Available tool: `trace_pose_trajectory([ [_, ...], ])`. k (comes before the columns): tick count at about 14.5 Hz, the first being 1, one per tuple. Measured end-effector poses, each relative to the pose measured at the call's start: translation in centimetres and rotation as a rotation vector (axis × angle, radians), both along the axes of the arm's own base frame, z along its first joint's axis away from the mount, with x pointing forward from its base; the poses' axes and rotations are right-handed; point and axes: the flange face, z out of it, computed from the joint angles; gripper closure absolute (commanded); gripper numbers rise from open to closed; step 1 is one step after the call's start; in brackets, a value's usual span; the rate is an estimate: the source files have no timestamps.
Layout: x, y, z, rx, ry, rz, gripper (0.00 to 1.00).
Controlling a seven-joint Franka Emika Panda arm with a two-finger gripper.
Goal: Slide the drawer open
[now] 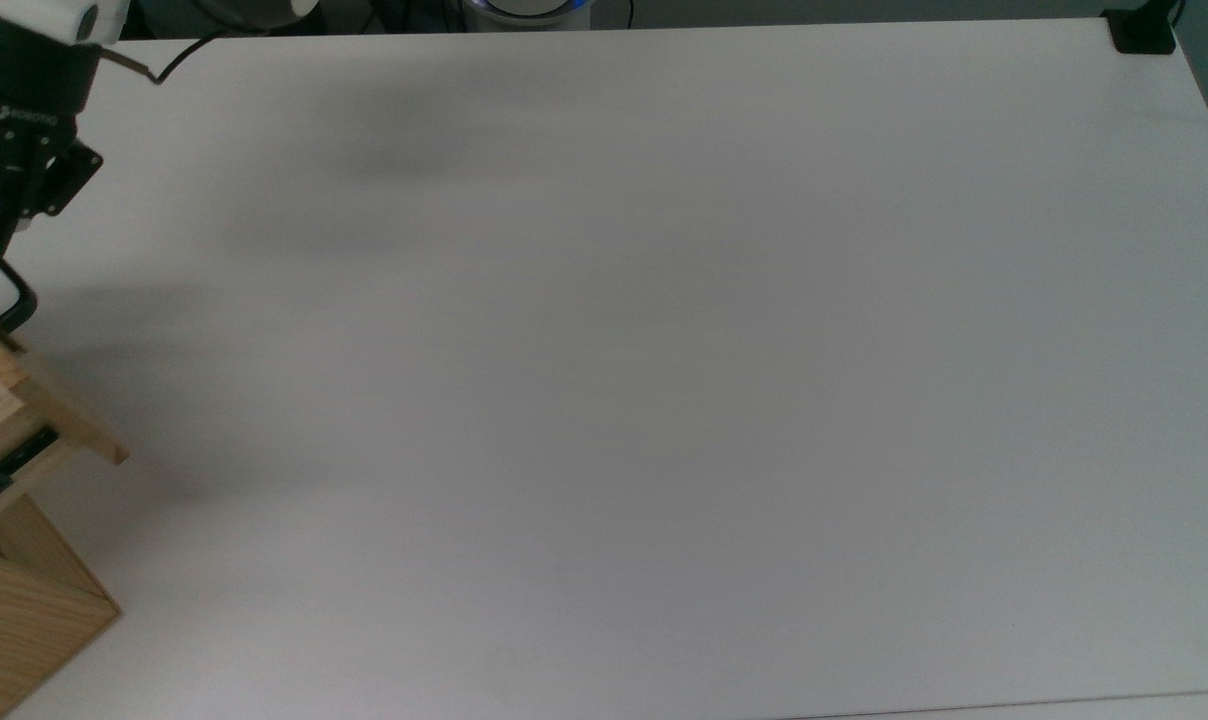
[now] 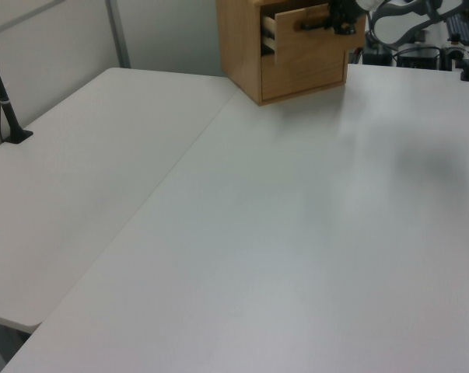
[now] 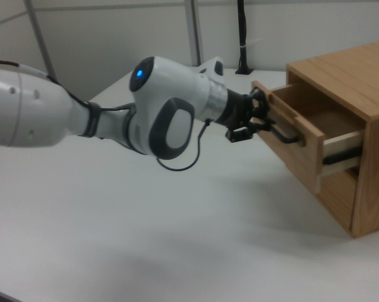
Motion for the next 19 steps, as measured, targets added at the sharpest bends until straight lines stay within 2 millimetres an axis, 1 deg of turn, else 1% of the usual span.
trace_pose_trajectory([
  [1, -1.2, 0.7, 0.1, 0.015, 0.005, 0.011, 0.94],
  [4, -3.3, 2.4, 0.8, 0.059, 0.043, 0.021, 0.94],
  [8, -6.5, 5.0, 3.3, 0.161, 0.211, 0.014, 0.93],
  [10, -8.3, 6.3, 4.6, 0.207, 0.292, 0.017, 0.91],
  [11, -8.8, 6.5, 4.8, 0.218, 0.313, 0.016, 0.81],
  [12, -9.1, 6.7, 4.9, 0.226, 0.33, 0.015, 0.36],
  [13, -9.2, 6.8, 5.0, 0.228, 0.335, 0.017, 0.0],
  [16, -9.8, 7.1, 6.5, 0.229, 0.311, 0.025, 0.0],
  [18, -10.4, 7.2, 6.5, 0.253, 0.355, 0.009, 0.0],
  [19, -10.6, 7.5, 6.6, 0.28, 0.385, -0.014, 0.0],
])
